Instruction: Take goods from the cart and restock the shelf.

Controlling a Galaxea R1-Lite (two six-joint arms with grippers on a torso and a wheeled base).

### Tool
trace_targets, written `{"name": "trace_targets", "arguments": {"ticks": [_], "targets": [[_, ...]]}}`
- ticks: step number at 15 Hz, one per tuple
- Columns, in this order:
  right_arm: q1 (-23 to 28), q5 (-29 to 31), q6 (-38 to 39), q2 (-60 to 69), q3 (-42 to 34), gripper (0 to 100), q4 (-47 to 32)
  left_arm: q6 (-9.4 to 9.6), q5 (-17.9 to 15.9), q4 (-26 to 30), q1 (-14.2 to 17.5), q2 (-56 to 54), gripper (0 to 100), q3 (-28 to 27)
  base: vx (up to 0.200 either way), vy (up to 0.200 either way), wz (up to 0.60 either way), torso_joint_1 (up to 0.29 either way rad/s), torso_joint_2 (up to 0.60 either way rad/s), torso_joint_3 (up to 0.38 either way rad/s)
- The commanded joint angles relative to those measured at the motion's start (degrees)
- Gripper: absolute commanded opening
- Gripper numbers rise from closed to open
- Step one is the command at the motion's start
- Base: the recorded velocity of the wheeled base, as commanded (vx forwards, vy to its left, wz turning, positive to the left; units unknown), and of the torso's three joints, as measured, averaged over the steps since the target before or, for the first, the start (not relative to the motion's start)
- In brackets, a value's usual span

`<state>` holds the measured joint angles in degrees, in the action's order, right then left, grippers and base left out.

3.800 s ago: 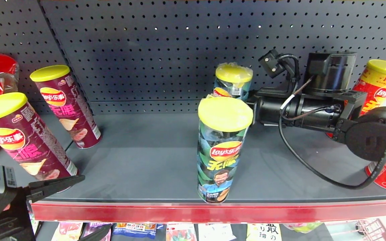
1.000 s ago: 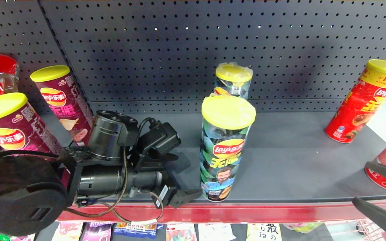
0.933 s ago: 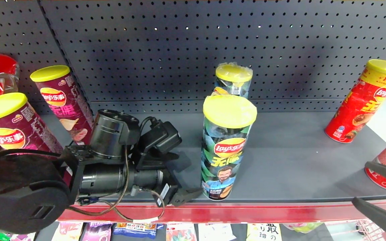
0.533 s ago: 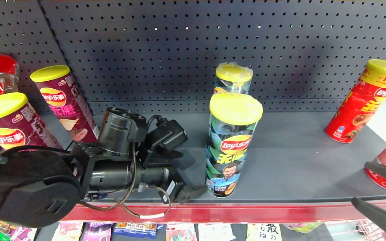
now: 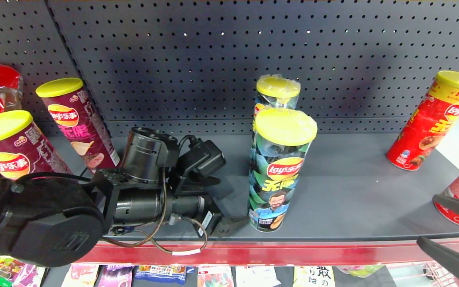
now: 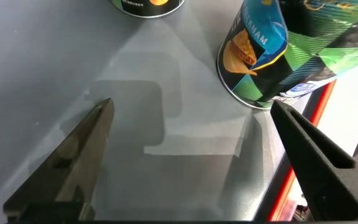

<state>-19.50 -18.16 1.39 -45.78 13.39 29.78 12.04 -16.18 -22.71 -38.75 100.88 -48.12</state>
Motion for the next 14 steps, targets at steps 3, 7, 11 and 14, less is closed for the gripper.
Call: {"name": "trace_targets", "arguments": {"ticks": [3,7,11,14], "targets": [[-0.01,-0.03,0.02,-0.02,0.06,100,0.01,0.00,0.09,-0.14,-0.01,0.11,100,-0.05,0.000,0.000,0.00,0.000,0.00,0.000],[-0.09,-0.03,0.02,-0.10,0.15,100,0.01,0.00,0.36,-0.14,-0.01,-0.59,100,0.48,0.000,0.000,0.00,0.000,0.00,0.000],[-0.09,-0.03,-0.07,-0.37,0.33,100,0.01,-0.35,1.24,-0.14,-0.01,-9.21,100,4.96,0.000,0.000,0.00,0.000,0.00,0.000],[0.26,0.59,-0.07,-0.37,-1.78,100,0.01,-0.88,2.64,-0.05,0.17,-17.73,100,11.38,0.000,0.000,0.00,0.000,0.00,0.000]]}}
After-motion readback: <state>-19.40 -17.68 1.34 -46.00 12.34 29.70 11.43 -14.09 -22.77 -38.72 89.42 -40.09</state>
